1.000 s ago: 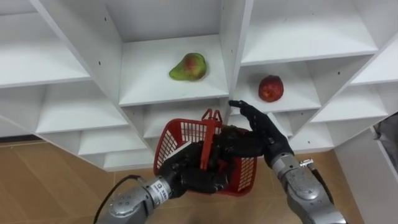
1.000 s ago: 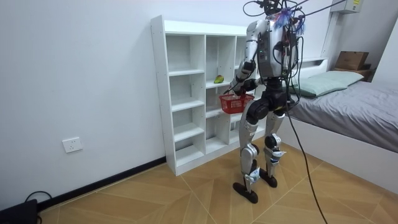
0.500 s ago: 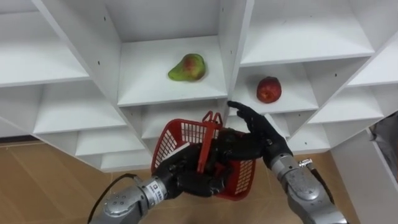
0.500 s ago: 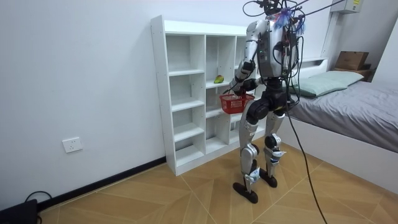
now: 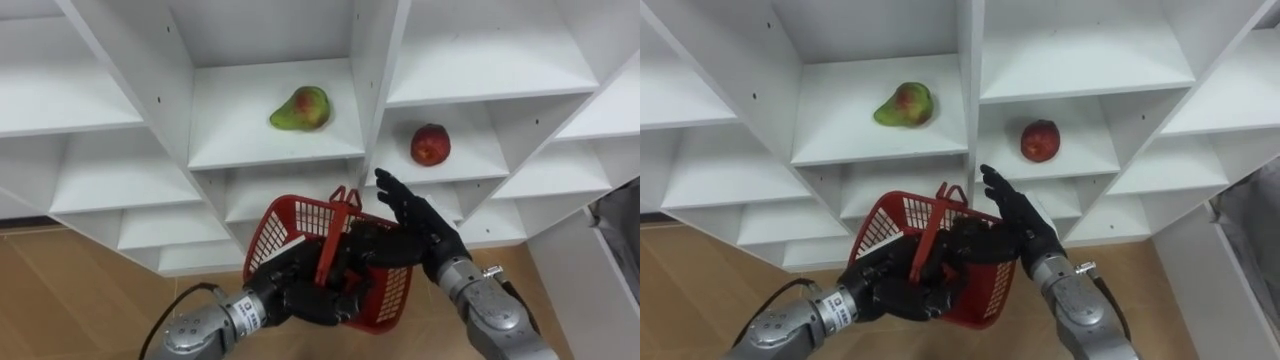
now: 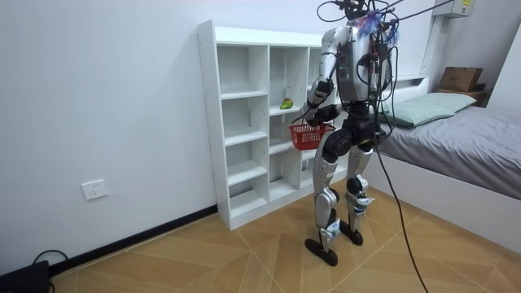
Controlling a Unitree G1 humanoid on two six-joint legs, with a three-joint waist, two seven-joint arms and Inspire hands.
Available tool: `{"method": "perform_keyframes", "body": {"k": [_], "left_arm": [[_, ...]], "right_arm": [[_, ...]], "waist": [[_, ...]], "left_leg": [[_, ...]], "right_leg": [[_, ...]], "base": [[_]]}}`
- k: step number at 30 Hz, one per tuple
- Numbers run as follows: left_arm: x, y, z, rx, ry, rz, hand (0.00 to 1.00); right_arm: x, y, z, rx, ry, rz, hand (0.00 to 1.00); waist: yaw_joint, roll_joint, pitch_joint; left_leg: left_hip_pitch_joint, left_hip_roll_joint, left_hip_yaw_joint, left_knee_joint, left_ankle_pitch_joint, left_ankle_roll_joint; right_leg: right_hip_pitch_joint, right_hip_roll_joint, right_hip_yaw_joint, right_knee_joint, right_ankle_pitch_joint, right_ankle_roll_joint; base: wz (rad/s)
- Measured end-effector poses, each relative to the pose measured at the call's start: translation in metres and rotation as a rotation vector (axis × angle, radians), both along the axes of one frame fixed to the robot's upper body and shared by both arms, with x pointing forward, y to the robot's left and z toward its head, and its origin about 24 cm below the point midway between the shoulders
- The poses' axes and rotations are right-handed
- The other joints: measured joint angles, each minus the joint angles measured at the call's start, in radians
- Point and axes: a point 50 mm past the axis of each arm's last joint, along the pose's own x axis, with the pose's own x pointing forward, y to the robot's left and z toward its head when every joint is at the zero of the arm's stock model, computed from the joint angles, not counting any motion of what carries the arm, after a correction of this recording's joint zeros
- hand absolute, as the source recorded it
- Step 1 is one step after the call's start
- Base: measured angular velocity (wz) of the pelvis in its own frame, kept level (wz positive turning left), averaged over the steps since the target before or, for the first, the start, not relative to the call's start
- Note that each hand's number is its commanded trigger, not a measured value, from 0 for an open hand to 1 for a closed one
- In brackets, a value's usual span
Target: Collect fruits from the closet
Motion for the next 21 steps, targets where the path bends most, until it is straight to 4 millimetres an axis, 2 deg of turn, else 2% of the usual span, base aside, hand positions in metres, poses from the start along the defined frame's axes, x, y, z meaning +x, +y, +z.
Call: {"method": "perform_keyframes", "body": {"k": [11,21], "left_arm": [[0.0,0.001,0.0,0.002,-0.001,0.003,1.0],[0.007,0.011,0.004,-0.002,-0.022,0.058,1.0]], "right_arm": [[0.0,-0.002,0.0,0.007,0.0,-0.001,0.0],[0.001,-0.002,0.008,0.097,-0.017,-0.003,0.0]], "waist": [[0.001,0.0,-0.0001],[-0.003,0.001,-0.0009]], "left_leg": [[0.001,0.0,0.015,-0.009,0.0,0.0],[0.004,0.0,0.016,-0.009,0.0,0.0]], "right_leg": [[-0.011,0.001,0.013,-0.001,0.0,0.0],[-0.007,0.001,0.014,0.0,0.0,0.0]], "base": [[-0.03],[0.0]]}}
